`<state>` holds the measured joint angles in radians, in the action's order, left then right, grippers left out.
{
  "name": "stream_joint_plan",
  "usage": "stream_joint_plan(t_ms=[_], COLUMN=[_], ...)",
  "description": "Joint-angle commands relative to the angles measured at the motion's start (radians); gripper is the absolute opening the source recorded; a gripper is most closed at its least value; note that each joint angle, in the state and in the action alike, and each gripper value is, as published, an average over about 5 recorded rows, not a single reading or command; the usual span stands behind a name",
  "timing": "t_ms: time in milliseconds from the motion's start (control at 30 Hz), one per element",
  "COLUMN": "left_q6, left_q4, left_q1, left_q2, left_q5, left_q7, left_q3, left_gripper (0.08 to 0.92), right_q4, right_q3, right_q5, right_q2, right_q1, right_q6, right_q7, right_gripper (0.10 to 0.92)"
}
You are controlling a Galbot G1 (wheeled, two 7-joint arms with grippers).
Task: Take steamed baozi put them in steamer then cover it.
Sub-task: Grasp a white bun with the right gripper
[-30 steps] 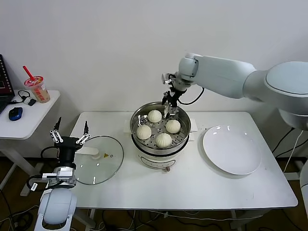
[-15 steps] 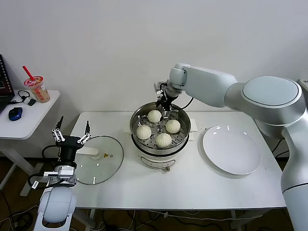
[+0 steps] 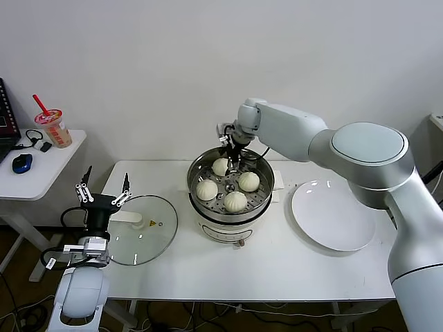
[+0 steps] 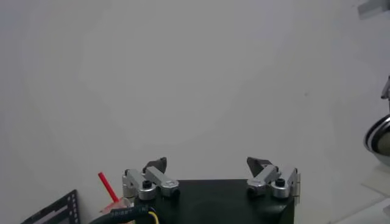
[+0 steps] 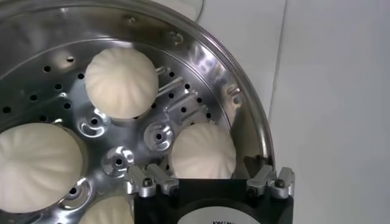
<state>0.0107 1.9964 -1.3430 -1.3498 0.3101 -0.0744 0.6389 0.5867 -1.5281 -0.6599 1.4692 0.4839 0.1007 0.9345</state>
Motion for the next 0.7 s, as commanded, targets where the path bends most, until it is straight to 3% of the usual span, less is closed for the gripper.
stream_joint_plan(t_ms=[33, 500, 700], left_q6=[-0.001, -0.004, -0.004], left_q4=[-0.001, 0.004, 0.008], left_q1=[-0.001, -0.001, -0.003], left_q2=[0.001, 0.003, 0.002], left_q5=[0.001, 0.002, 0.004], left_q7=[0.001, 0.003, 0.003], left_q3=[-0.001, -0.001, -0.002], left_gripper=[0.823, 0.823, 0.823], right_q4=[-0.03, -0.032, -0.03], right_q3=[0.021, 0.033, 0.039], right_q5=[0.027, 0.039, 0.042], right_q2=[0.011, 0.016, 0.014], right_q1=[-0.019, -0.027, -0.028], right_q6=[-0.005, -0.002, -0.001], right_q7=[-0.006, 0.001, 0.007], right_gripper=[0.823, 0.821, 0.781])
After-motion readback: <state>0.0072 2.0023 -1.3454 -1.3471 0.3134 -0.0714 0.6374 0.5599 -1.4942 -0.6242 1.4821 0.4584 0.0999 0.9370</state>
